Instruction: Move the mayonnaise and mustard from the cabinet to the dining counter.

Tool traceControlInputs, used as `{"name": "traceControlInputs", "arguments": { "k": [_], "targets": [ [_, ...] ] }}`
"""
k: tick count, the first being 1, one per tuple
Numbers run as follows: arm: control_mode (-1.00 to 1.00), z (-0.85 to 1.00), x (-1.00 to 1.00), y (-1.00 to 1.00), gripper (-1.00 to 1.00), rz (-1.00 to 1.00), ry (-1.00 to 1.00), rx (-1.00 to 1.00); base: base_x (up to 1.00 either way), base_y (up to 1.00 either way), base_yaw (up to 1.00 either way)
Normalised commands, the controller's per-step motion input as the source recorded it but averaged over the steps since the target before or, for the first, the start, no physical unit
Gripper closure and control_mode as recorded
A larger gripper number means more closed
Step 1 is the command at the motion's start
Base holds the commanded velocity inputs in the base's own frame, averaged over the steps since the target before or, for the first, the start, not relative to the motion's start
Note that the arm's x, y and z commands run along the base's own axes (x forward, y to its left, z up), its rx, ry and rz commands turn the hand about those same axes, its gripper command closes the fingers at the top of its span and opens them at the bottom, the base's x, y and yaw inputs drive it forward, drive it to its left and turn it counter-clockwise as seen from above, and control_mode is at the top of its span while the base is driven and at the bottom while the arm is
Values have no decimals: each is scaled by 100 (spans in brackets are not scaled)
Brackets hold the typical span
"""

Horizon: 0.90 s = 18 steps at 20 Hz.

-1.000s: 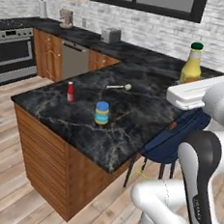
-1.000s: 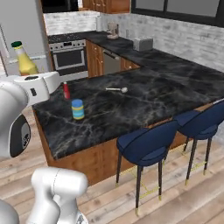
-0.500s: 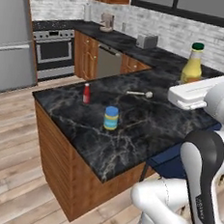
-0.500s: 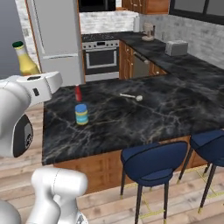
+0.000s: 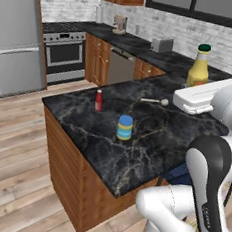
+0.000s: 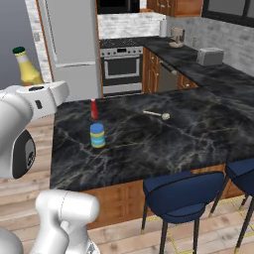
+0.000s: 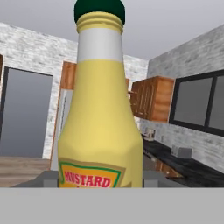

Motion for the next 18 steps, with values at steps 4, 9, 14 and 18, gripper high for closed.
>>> {"name": "traceControlInputs", "arguments": {
  "k": [4, 9, 14, 18],
  "targets": [
    [100, 0, 0, 0, 100, 0, 0, 0, 42, 0, 21],
    [100, 0, 0, 0, 100, 0, 0, 0, 43, 0, 27],
    [100, 0, 0, 0, 100, 0, 0, 0, 40, -1, 11],
    [100, 0, 0, 0, 100, 0, 0, 0, 17, -9, 0]
  ]
}}
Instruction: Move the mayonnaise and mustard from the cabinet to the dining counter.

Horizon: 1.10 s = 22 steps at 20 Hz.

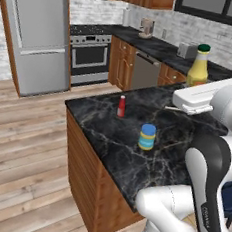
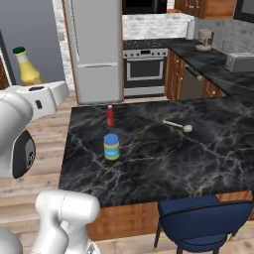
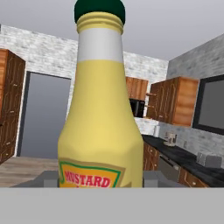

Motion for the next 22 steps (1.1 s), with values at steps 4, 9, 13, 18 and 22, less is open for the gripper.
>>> {"name": "traceControlInputs", "arguments": {
  "k": [4, 9, 13, 18, 22],
  "targets": [
    [100, 0, 0, 0, 100, 0, 0, 0, 4, -14, 0],
    [-100, -6, -2, -7, 100, -1, 2, 0, 0, -21, 0],
    [-100, -43, -7, -46, 100, -3, 11, 1, 0, 0, 0],
    [-100, -56, 11, -36, 100, 3, 32, -3, 0, 0, 0],
    [-100, -49, 3, -34, 100, 6, 22, -1, 0, 0, 0]
  ]
}}
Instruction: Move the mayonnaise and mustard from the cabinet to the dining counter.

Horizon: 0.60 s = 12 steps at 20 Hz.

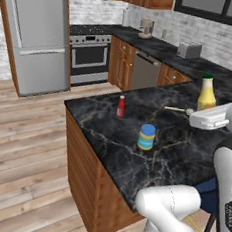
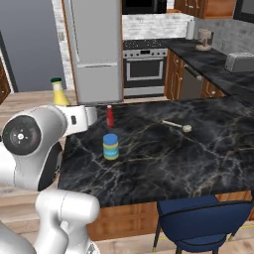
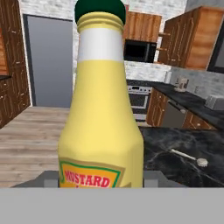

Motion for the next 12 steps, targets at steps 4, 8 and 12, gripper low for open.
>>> {"name": "traceControlInputs", "arguments": {
  "k": [4, 8, 12],
  "targets": [
    [-100, -50, 14, -32, 100, 5, 13, 0, 0, 0, 0],
    [-100, -48, 34, -48, 100, 3, 16, 0, 0, 0, 0],
    [-100, -58, 44, -61, 100, 2, 10, 0, 0, 0, 0]
  ]
}}
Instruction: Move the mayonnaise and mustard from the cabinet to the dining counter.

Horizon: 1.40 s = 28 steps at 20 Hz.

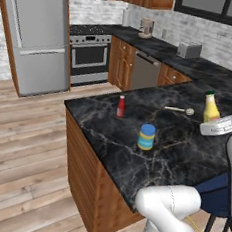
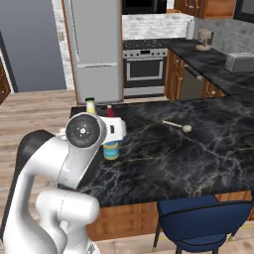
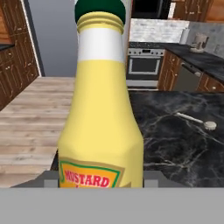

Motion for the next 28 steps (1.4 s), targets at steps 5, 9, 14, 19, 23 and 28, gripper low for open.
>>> {"name": "traceControlInputs", "arguments": {
  "k": [5, 9, 14, 19, 23, 28],
  "targets": [
    [-100, -63, 52, -63, 100, 3, 4, 0, 0, 0, 0],
    [-100, -73, 49, -59, 100, 5, 0, 0, 0, 0, 0],
    [-100, -74, 42, -50, 100, 7, -2, 0, 0, 0, 0],
    [-100, -66, 30, -34, 100, 7, -16, 2, 0, 0, 0],
    [-100, -34, 15, -3, 100, -1, -8, 1, 0, 0, 0],
    [-100, -18, 0, 1, 100, -12, 0, 0, 0, 0, 0]
  ]
}}
